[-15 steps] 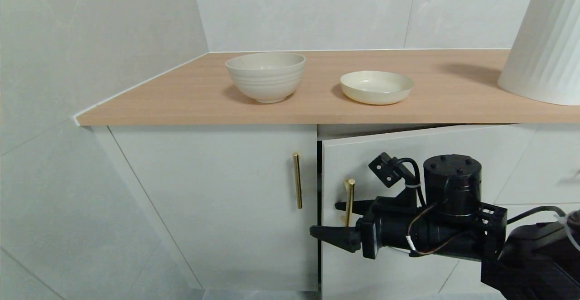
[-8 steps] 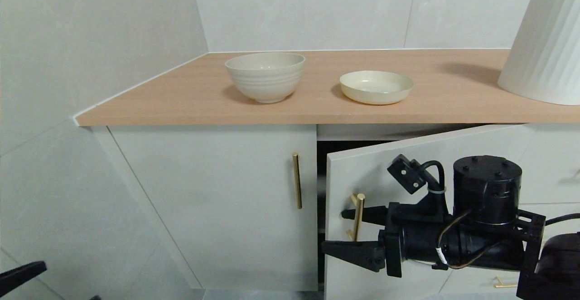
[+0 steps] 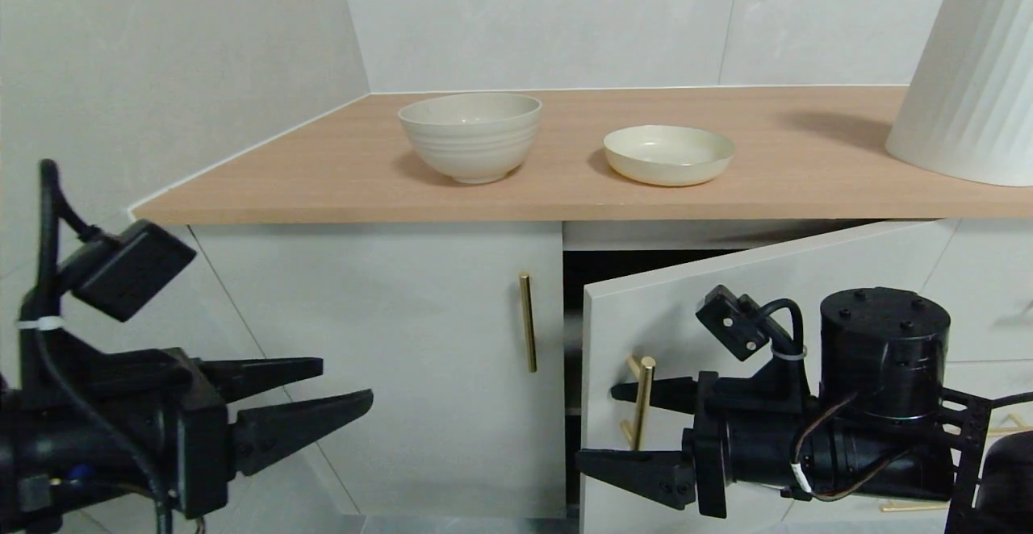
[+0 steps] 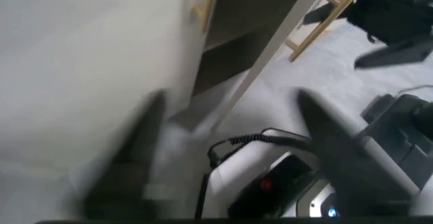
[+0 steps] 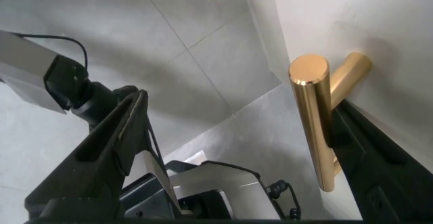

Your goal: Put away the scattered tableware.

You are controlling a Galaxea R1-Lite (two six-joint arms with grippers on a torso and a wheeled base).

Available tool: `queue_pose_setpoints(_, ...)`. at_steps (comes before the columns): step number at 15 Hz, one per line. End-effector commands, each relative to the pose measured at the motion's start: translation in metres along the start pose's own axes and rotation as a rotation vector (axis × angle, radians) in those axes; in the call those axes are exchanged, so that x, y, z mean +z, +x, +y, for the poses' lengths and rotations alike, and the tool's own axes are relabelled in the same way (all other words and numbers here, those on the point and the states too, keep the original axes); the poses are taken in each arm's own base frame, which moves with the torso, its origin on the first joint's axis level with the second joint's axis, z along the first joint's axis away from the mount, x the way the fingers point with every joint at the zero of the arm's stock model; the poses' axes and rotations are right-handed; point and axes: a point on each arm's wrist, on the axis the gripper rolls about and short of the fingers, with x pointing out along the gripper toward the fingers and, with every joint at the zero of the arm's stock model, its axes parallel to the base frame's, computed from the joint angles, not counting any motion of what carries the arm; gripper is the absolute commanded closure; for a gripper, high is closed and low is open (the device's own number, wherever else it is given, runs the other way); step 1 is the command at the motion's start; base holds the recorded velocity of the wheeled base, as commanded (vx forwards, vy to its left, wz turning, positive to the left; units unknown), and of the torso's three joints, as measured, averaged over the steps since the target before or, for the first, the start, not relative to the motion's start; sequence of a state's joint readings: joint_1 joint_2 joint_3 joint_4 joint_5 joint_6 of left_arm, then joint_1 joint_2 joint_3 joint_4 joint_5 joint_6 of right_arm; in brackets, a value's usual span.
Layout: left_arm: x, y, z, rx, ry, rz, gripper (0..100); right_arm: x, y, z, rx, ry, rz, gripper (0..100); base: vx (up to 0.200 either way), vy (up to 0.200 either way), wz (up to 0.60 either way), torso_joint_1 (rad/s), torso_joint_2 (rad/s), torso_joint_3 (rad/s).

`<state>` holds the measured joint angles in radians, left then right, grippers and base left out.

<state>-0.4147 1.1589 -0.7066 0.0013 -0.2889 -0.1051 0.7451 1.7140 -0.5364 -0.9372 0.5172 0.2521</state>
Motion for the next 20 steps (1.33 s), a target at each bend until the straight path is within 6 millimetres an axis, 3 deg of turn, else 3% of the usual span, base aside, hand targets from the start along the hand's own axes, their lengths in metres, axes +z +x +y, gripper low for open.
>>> queue_pose_setpoints(1,-0.002,0.04,0.003,-0.037,-0.003,0.083,100,0.0,-0.001,0.002,0.009,-0.001,0.0,0,0.0,0.0,0.0,0.0,0.0,0.0)
queue_pose_setpoints(8,-0.008,0.106,-0.01,-0.153,-0.001,0.101,100,-0.001,0.0,0.008,0.043,-0.004,0.01,0,0.0,0.0,0.0,0.0,0.0,0.0)
queue_pose_setpoints(12,-0.012,0.159,-0.01,-0.195,-0.045,0.016,100,0.006,-0.008,0.014,0.058,-0.021,-0.022,0,0.0,0.0,0.0,0.0,0.0,0.0)
queue_pose_setpoints(20,-0.012,0.204,-0.025,-0.265,-0.064,-0.021,100,0.004,-0.006,0.017,0.069,-0.016,-0.006,0,0.0,0.0,0.0,0.0,0.0,0.0)
